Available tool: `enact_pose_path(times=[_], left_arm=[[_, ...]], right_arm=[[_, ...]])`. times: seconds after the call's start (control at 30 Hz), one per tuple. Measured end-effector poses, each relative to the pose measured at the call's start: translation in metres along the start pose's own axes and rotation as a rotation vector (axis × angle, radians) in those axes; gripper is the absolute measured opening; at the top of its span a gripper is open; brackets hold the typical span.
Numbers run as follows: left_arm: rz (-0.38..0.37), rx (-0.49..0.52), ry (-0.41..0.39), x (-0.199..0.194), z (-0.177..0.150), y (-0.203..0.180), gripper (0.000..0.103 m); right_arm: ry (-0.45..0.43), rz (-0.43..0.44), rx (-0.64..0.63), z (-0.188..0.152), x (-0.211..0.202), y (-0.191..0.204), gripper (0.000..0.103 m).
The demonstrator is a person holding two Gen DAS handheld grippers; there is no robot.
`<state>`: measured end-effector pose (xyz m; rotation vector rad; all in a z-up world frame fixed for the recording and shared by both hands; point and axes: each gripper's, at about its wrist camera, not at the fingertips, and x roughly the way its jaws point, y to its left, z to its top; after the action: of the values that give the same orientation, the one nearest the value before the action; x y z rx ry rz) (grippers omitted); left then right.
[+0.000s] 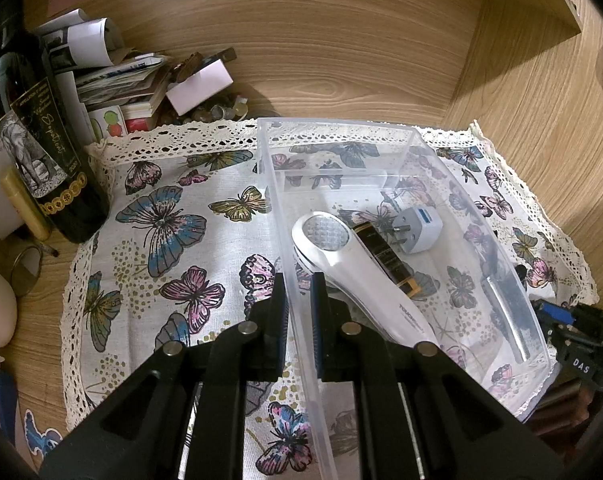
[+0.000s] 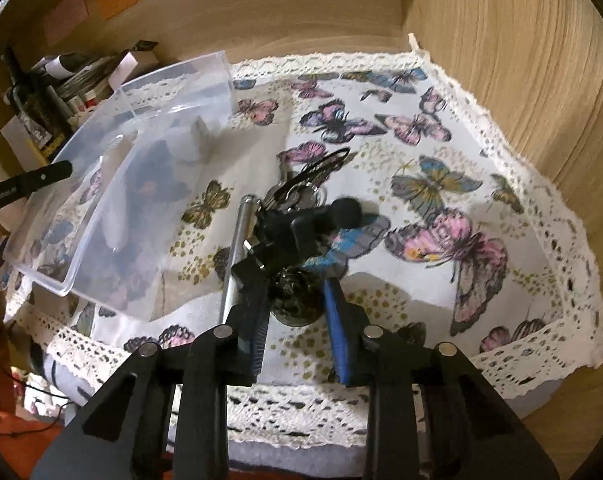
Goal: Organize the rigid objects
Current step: 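Grasp the black studded ball with the right gripper, then place the studded ball into the box with the right gripper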
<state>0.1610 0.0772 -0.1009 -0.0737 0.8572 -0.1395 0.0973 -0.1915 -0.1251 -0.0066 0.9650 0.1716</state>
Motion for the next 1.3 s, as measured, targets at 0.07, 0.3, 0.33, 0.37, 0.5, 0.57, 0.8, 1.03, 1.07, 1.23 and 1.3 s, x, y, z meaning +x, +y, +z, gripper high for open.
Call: enact_pose_path(times=[0.07, 0.3, 0.33, 0.37, 0.5, 0.57, 0.8, 1.03, 1.07, 1.23, 1.3], left_arm=[[0.001, 0.001, 0.000, 0.000, 0.000, 0.000, 0.009], [0.001, 0.000, 0.000, 0.000, 0.000, 0.000, 0.009], [0.001, 0.000, 0.000, 0.000, 0.000, 0.000, 0.009], [0.001, 0.000, 0.000, 0.000, 0.000, 0.000, 0.009], [0.001, -0.001, -0.001, 0.000, 0.000, 0.000, 0.009], [0.002, 0.001, -0.001, 0.000, 0.000, 0.000, 0.009], [0.001, -0.001, -0.001, 0.000, 0.000, -0.001, 0.009], [0.000, -0.001, -0.002, 0.000, -0.001, -0.001, 0.009], [0.000, -0.001, -0.002, 0.000, -0.001, -0.001, 0.009], [-0.005, -0.009, -0.003, 0.000, 0.000, -0.002, 0.009], [-0.006, -0.010, -0.003, 0.000, 0.000, -0.002, 0.009]], right_arm=[[-0.015, -0.008, 0.001, 0.002, -0.002, -0.001, 0.025], [-0.113, -0.014, -0.011, 0.024, -0.025, 0.000, 0.024], [-0.123, -0.014, -0.017, 0.027, -0.027, 0.001, 0.024], [-0.136, -0.015, -0.026, 0.031, -0.029, 0.003, 0.025], [-0.188, -0.001, -0.058, 0.049, -0.036, 0.015, 0.025], [-0.205, 0.009, -0.082, 0.058, -0.039, 0.023, 0.025], [-0.256, 0.079, -0.174, 0.085, -0.044, 0.053, 0.025], [-0.235, 0.125, -0.292, 0.099, -0.030, 0.092, 0.025], [-0.226, 0.130, -0.303, 0.100, -0.025, 0.096, 0.025], [-0.153, 0.155, -0.340, 0.100, -0.003, 0.110, 0.025], [-0.124, 0.161, -0.352, 0.098, 0.006, 0.113, 0.025]])
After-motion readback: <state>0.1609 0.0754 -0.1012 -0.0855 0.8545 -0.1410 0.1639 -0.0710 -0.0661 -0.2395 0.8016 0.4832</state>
